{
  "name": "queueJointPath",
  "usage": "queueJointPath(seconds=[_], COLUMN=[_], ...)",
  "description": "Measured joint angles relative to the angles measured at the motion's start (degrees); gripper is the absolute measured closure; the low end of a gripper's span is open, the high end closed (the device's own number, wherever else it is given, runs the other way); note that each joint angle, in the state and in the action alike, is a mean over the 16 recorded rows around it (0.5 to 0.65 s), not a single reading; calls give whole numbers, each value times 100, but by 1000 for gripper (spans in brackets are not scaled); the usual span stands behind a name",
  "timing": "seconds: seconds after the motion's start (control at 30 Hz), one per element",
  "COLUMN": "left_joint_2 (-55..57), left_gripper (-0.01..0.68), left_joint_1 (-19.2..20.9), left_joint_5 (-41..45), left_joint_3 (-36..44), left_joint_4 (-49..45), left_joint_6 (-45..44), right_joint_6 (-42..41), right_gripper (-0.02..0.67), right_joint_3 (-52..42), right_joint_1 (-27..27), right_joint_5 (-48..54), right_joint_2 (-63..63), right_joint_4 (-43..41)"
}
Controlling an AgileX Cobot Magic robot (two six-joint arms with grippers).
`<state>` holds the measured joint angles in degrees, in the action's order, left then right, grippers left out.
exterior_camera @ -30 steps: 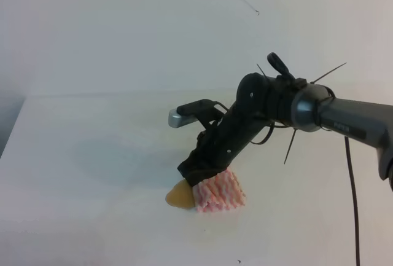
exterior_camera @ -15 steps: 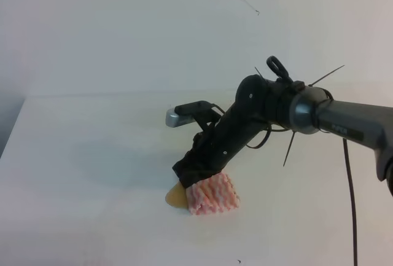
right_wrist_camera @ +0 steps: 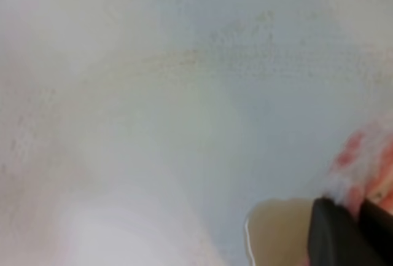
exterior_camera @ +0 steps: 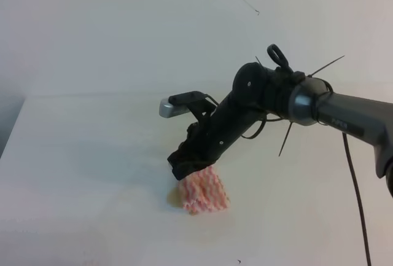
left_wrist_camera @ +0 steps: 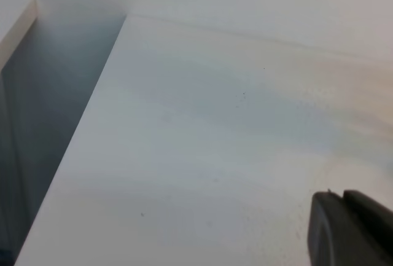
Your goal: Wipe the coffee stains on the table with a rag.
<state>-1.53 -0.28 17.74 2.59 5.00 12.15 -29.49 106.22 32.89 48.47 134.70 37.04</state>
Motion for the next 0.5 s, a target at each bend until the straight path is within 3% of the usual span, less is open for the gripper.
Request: queueJointPath(seconds=[0.5], left_joint_2=[10], left_gripper=[672], left_joint_1=[0], left_joint_5=[6], left_joint_3=[-16], left_joint_4=[0], left_joint_6=[0], right_joint_6=[37], right_gripper=[648], right_joint_3=[191], right_joint_1=[102], right_joint_5=[112], right_joint_2=[302], right_joint_4=[306])
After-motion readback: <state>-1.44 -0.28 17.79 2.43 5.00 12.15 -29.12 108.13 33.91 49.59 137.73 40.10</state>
